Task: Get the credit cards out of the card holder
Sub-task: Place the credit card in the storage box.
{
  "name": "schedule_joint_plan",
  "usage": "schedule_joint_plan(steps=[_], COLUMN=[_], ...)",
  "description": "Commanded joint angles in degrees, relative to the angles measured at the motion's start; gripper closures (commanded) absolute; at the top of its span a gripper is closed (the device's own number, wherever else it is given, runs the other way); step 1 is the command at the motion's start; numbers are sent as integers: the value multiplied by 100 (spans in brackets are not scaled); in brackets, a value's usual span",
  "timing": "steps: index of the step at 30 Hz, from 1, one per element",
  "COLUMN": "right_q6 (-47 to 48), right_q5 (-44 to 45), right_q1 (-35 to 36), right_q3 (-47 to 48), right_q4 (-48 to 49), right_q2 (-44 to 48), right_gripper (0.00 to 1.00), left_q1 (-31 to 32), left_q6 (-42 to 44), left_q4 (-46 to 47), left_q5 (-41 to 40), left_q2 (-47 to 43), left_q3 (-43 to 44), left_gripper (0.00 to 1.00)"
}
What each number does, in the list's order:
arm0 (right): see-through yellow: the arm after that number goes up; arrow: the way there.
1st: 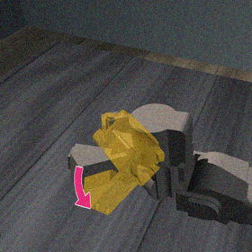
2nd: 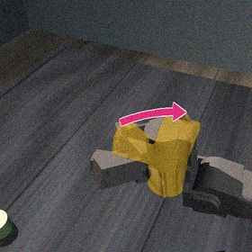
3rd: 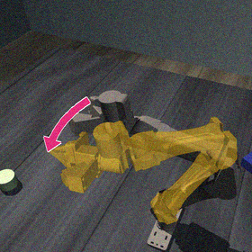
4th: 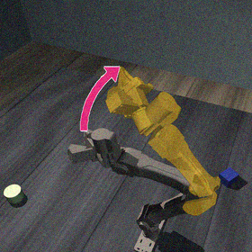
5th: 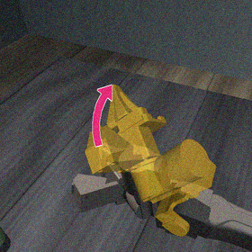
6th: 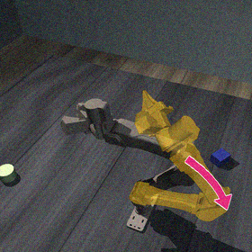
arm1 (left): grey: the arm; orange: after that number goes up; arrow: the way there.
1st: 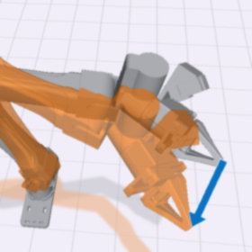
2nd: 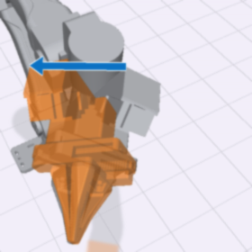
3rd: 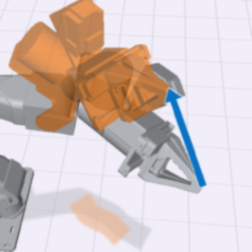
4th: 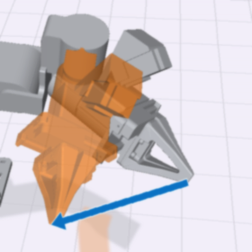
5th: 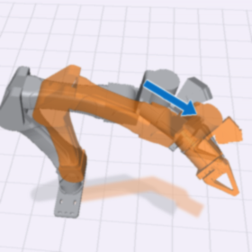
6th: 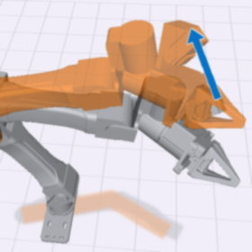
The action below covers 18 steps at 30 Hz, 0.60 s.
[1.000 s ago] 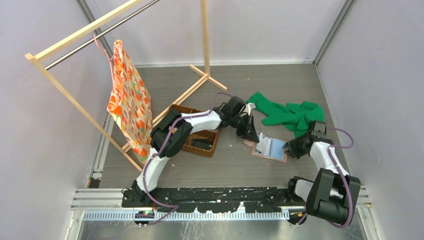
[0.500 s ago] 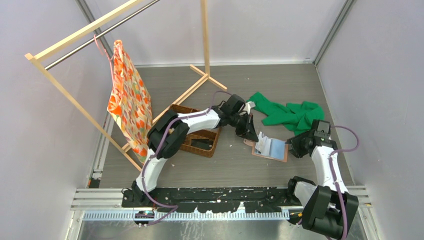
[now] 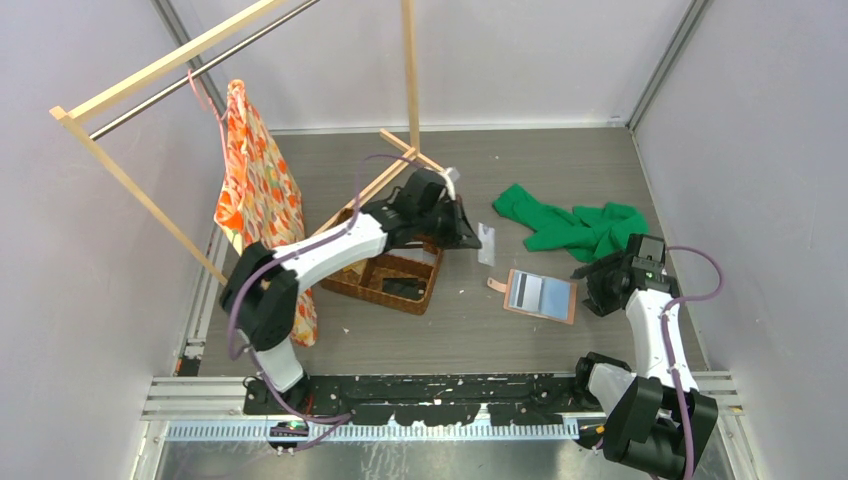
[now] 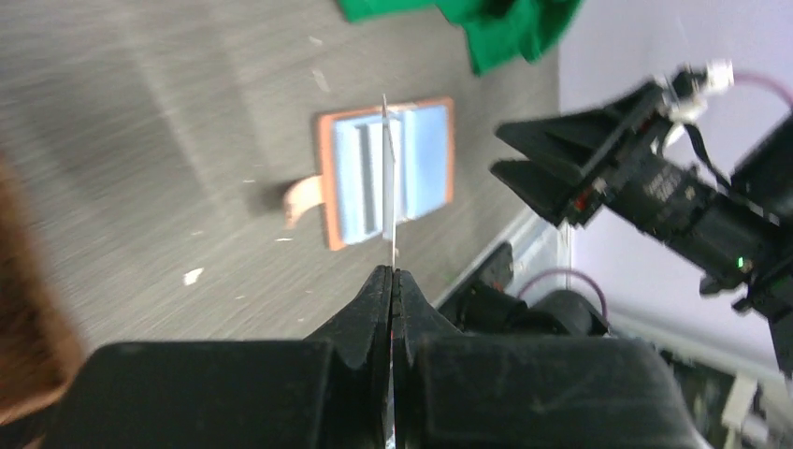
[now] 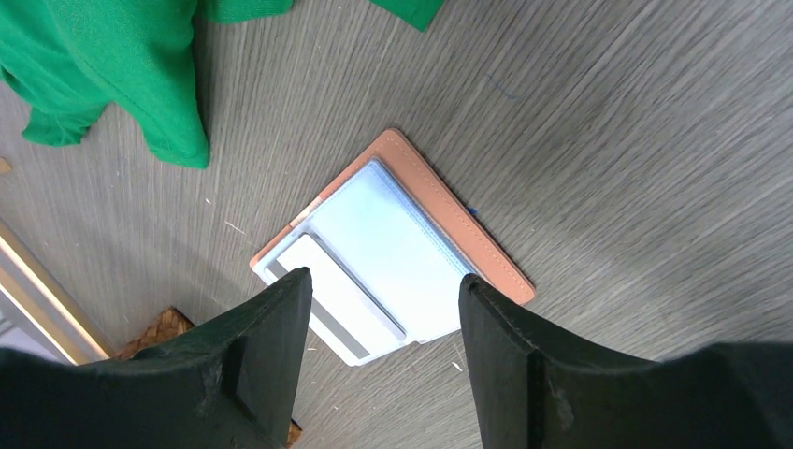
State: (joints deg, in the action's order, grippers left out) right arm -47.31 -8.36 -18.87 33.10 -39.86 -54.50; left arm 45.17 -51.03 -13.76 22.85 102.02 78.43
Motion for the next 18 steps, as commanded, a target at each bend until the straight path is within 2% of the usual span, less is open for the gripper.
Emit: schedule_joint_plan(steps=[1, 5, 9, 12, 15, 18], right_q6=[102, 118, 105, 154, 178, 178], right_q5=[-16, -47, -125, -113, -122, -131], right_q1=[-22, -20, -20, -20, -20, -20], right_q3=[241, 237, 230, 247, 258, 251], right_q4=[-84, -64, -40, -69, -71, -51], right_q2=[64, 45, 37, -1, -31, -62], right_gripper=[36, 36, 36, 35, 35, 35], left_q1=[-289, -465, -517, -543, -565, -650], left_q6=[-407, -897, -1379, -1661, -1875, -2144], left_q4=[2, -15, 461, 467, 434, 569], left_q5=[-1651, -2751, -3460, -3995, -4362, -4337], left_q2=[-879, -1429, -1963, -2106, -2089, -1970], left_q3=[-692, -1326, -1974, -2180, -2275, -2382], left_gripper=[100, 100, 99, 99, 99, 99])
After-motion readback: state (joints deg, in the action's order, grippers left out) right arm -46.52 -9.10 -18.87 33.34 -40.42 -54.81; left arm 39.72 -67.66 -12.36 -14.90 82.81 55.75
